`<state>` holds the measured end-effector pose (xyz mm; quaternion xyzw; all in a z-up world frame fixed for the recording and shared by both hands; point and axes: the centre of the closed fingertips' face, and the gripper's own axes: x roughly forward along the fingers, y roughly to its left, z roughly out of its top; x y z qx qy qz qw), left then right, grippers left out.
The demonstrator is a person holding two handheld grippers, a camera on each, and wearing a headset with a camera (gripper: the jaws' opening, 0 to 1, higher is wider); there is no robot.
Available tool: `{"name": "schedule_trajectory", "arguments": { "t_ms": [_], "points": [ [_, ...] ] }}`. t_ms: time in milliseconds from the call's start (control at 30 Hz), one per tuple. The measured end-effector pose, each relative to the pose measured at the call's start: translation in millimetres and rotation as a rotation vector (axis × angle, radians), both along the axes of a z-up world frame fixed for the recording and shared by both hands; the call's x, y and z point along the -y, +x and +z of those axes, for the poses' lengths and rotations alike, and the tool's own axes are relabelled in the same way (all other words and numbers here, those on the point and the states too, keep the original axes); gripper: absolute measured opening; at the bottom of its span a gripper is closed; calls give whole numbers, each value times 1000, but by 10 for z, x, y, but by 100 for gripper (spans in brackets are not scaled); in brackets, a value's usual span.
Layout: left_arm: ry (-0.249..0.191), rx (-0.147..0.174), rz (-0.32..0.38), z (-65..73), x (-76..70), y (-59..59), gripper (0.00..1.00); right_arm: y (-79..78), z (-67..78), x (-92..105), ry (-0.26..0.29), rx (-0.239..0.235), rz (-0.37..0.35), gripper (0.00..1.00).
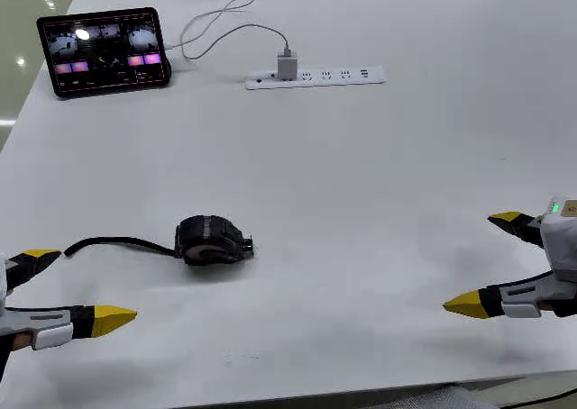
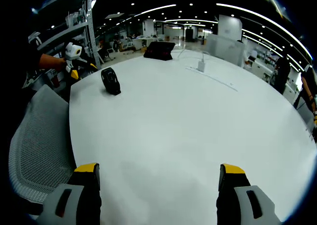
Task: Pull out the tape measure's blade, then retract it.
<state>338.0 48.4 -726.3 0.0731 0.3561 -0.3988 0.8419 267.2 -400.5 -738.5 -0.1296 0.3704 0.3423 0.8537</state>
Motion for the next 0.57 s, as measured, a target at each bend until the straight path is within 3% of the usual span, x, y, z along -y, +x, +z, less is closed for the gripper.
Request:
{"name": "schedule_trajectory", "arguments": {
  "t_ms": [133,167,233,300,333,367,567],
  "points": [
    [3,-13,-26,-22,34,-45,99,-26,7,-3,4,-3,-4,99],
    [10,0,-27,-22,30,-32,99,-36,10,-9,5,-3,-4,99],
    [8,-18,-14,-34,12,-36,99,-49,9,-21,7,-3,-1,99],
    [20,0,-8,-31,-16,-16,99,-51,-5,-22,10,-4,-6,99],
    [19,-9,-6,-35,-23,-26,99,-49,-14,-21,11,-5,-10,99],
    [25,3,-2,-28,-45,-13,99,-61,-24,-26,11,-9,-7,99],
    [19,5,9,7,-110,-9,99,-81,-39,-30,-5,-11,10,99]
  ]
}}
